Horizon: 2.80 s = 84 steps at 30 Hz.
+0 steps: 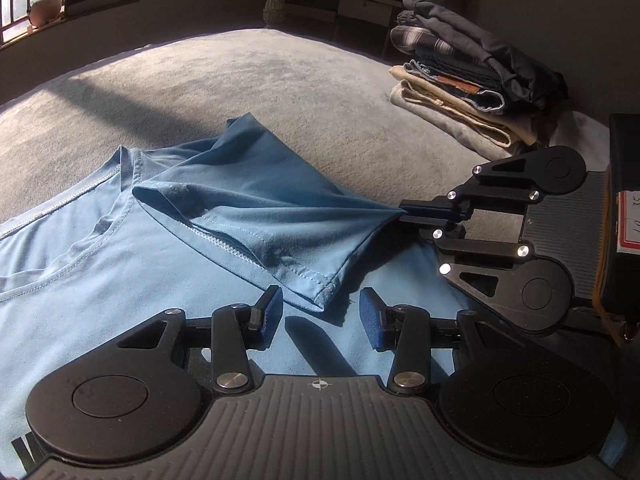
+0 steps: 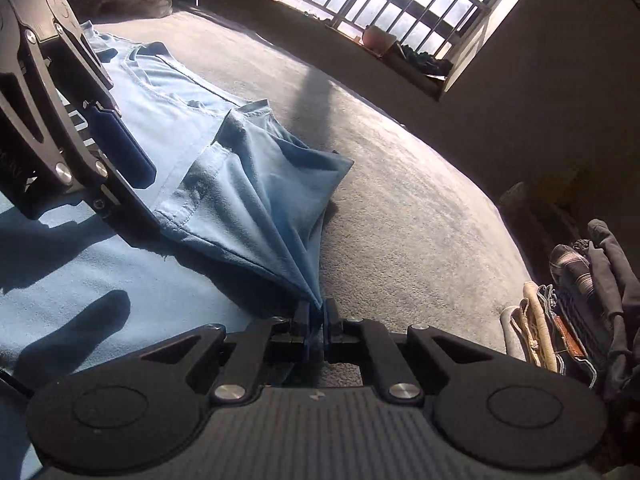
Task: Fold clothes
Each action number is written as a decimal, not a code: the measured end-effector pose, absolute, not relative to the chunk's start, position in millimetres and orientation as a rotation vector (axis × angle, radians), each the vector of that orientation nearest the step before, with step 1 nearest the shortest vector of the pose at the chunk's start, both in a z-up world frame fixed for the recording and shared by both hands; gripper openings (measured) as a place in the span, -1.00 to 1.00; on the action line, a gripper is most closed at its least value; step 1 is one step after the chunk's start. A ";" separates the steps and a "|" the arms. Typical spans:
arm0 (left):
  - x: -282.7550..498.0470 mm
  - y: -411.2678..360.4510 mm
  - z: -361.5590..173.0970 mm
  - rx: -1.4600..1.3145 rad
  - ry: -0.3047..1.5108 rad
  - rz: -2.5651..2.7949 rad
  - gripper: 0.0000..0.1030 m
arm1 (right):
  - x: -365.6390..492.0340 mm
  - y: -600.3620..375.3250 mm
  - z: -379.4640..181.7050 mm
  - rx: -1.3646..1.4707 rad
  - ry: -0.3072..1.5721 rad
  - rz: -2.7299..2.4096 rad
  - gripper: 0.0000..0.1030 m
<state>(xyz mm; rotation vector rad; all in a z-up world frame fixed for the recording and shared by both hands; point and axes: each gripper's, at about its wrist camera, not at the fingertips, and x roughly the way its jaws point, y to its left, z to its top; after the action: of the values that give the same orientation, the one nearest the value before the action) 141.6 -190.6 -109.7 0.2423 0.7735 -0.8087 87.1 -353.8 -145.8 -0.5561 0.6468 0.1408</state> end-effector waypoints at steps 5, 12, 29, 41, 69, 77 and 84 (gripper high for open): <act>129.9 -212.0 -116.2 0.410 0.673 -0.815 -0.18 | 95.4 -369.0 -141.2 -0.397 0.683 0.142 -0.88; 128.1 -221.2 -125.0 0.505 0.643 -0.776 -0.81 | 92.8 -382.9 -137.0 -0.262 0.690 0.156 -0.85; 105.9 -211.9 -115.3 0.551 0.671 -0.799 -0.90 | 90.2 -384.1 -142.0 -0.238 0.696 0.165 -0.69; 121.3 -185.2 -110.1 0.435 0.819 -0.806 -0.75 | 89.3 -383.0 -144.1 -0.247 0.691 0.160 -0.69; 211.0 -159.4 -116.1 -0.238 1.068 -0.517 -0.99 | 83.3 -388.1 -148.6 -0.160 0.664 0.139 -0.68; 205.0 -154.5 -112.7 -0.238 1.089 -0.463 -1.00 | 83.8 -389.0 -149.3 -0.164 0.659 0.140 -0.68; 197.7 -156.9 -105.9 -0.121 1.047 -0.477 -0.75 | 83.1 -391.9 -147.0 -0.157 0.655 0.156 -0.65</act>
<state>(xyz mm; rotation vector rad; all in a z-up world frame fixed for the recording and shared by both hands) 197.7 -156.9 -105.9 -0.1211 1.0466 -0.4768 83.1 -391.9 -147.0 -0.1572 0.6554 0.1560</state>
